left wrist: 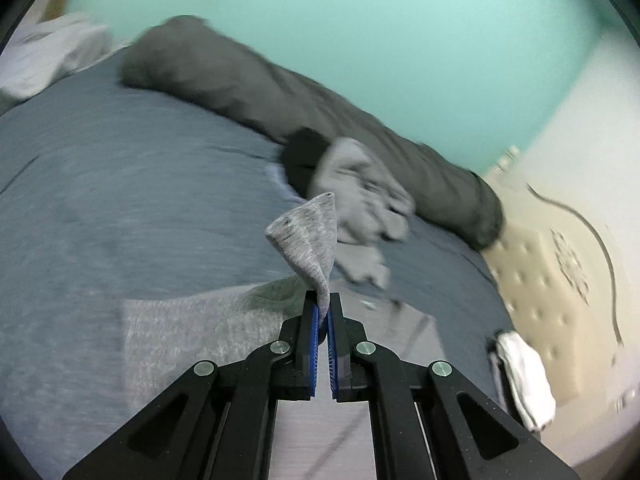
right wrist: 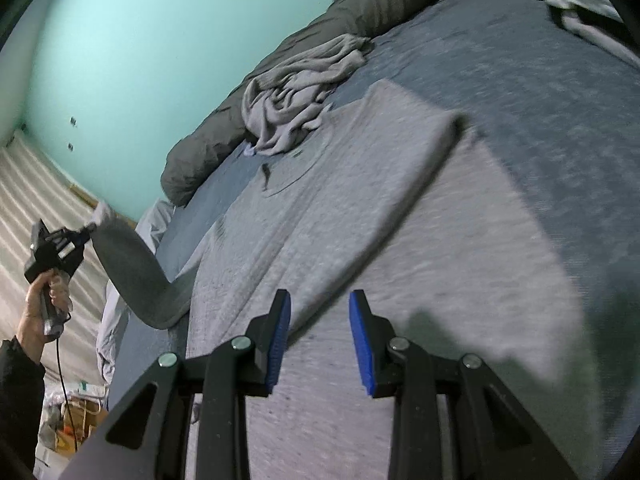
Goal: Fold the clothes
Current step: 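Carry the sleeve cuff with the left tool across the sweater body, release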
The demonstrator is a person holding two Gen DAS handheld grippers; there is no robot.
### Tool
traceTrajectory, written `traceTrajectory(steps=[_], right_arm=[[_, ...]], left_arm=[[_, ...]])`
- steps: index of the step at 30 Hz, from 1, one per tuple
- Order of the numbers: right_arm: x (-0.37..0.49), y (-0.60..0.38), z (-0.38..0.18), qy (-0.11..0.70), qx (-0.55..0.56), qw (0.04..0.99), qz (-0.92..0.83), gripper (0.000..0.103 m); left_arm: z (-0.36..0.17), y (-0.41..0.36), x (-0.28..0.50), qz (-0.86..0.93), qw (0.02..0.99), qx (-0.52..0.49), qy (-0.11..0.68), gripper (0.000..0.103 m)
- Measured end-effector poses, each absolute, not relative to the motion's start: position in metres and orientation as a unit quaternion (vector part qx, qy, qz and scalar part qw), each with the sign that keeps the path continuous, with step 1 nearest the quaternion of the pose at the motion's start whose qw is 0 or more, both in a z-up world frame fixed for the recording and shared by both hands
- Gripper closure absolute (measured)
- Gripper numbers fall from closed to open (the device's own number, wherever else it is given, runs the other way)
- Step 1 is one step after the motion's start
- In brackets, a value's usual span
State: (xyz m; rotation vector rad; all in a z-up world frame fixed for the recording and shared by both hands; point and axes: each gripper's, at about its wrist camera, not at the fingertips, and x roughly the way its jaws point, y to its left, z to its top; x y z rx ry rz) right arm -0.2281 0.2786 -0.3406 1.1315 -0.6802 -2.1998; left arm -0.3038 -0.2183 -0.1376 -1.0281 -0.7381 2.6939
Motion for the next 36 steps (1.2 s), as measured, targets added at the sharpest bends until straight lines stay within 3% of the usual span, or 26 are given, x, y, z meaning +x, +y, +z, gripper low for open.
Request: traceTrajectory(steps=[8, 18, 23, 25, 28, 30, 31, 36], right_arm=[[-0.222, 0.333, -0.331, -0.282, 0.409, 0.265, -0.826, 0.073], [-0.224, 0.367, -0.325, -0.315, 0.401, 0.255, -0.822, 0.073], [-0.226, 0.369, -0.331, -0.313, 0.413, 0.255, -0.817, 0.061], [-0.228, 0.364, -0.337, -0.313, 0.425, 0.261, -0.808, 0.060], [-0.233, 0.354, -0.346, -0.315, 0.444, 0.268, -0.795, 0.059], [-0.236, 0.345, -0.352, -0.311, 0.458, 0.272, -0.787, 0.052], [-0.238, 0.340, -0.354, -0.307, 0.465, 0.273, -0.784, 0.050], [-0.238, 0.320, -0.362, -0.282, 0.488, 0.281, -0.777, 0.045]], left_arm=[[-0.138, -0.038, -0.312, 0.887, 0.205, -0.380, -0.164, 0.099], [-0.252, 0.124, -0.247, 0.841, 0.272, -0.467, -0.020, 0.099], [-0.306, 0.142, -0.216, 0.826, 0.264, -0.496, 0.035, 0.099], [-0.318, 0.139, -0.209, 0.820, 0.262, -0.507, 0.037, 0.097], [-0.326, 0.128, -0.198, 0.817, 0.265, -0.511, 0.030, 0.086], [-0.324, 0.119, -0.190, 0.819, 0.268, -0.507, 0.027, 0.068], [-0.322, 0.113, -0.186, 0.821, 0.269, -0.503, 0.023, 0.065], [-0.314, 0.073, -0.176, 0.833, 0.252, -0.492, -0.005, 0.063]])
